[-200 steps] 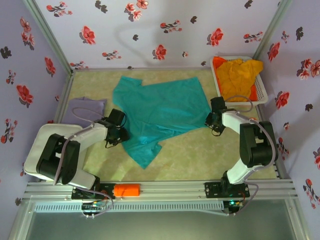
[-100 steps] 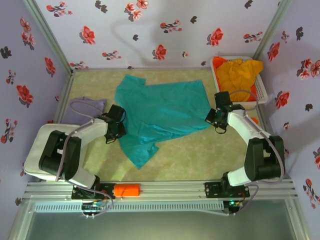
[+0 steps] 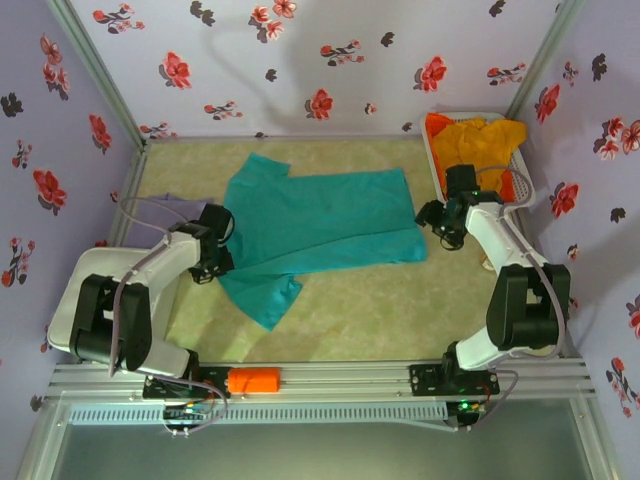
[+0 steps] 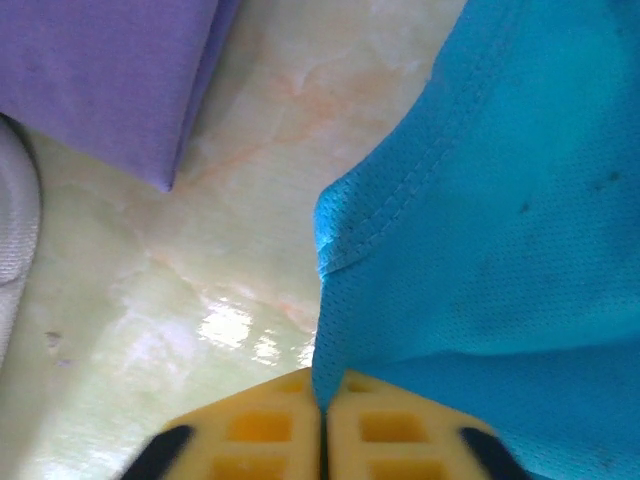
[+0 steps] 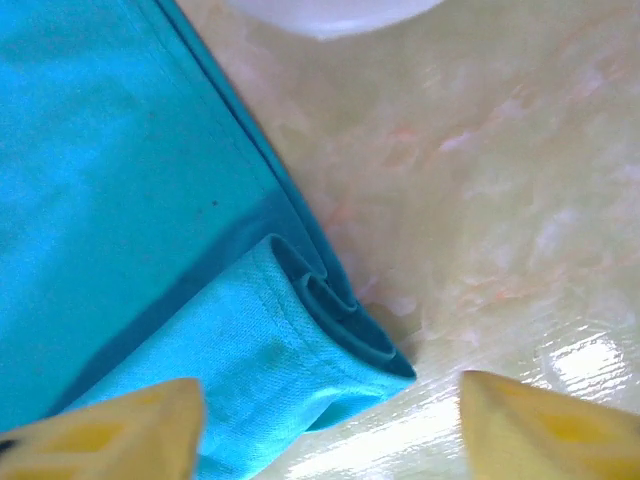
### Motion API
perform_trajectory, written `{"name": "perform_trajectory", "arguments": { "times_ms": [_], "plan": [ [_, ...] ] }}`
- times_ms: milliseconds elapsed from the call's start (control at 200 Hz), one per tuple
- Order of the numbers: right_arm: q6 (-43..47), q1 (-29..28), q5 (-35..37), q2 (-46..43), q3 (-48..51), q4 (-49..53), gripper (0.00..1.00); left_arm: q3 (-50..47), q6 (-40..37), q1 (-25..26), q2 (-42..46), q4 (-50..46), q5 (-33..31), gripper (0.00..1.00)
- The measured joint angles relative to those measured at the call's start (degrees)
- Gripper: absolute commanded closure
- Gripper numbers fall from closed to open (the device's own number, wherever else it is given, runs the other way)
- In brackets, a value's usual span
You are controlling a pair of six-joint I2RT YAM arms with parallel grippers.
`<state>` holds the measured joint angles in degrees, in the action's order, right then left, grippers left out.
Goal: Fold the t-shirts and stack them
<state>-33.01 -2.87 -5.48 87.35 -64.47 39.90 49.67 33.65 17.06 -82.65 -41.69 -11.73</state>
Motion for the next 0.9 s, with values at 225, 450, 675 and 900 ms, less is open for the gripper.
{"name": "perform_trajectory", "arguments": {
  "times_ms": [225,450,675,900],
  "plan": [
    [1.6,-1.2,-2.1,0.0,-0.2,-0.2,0.18,1.1,-1.0,0.3,0.6,-3.0,0.8,0.57],
    [3.5,-8.9,-2.3,4.8,-6.8,-2.4,0.16,1.9,1.0,7.7,6.7,-5.2,5.2,0.55],
    [3.5,-12.7,-2.4,16.1,-13.7,-4.7,0.11,-1.5,7.8,19.7,7.6,-3.4,8.2,0.52],
    [4.2,-14.8,-1.6,24.4,-21.2,-4.5,0.08,-3.3,14.0,29.1,1.7,0.5,9.3,0.50]
  ]
}}
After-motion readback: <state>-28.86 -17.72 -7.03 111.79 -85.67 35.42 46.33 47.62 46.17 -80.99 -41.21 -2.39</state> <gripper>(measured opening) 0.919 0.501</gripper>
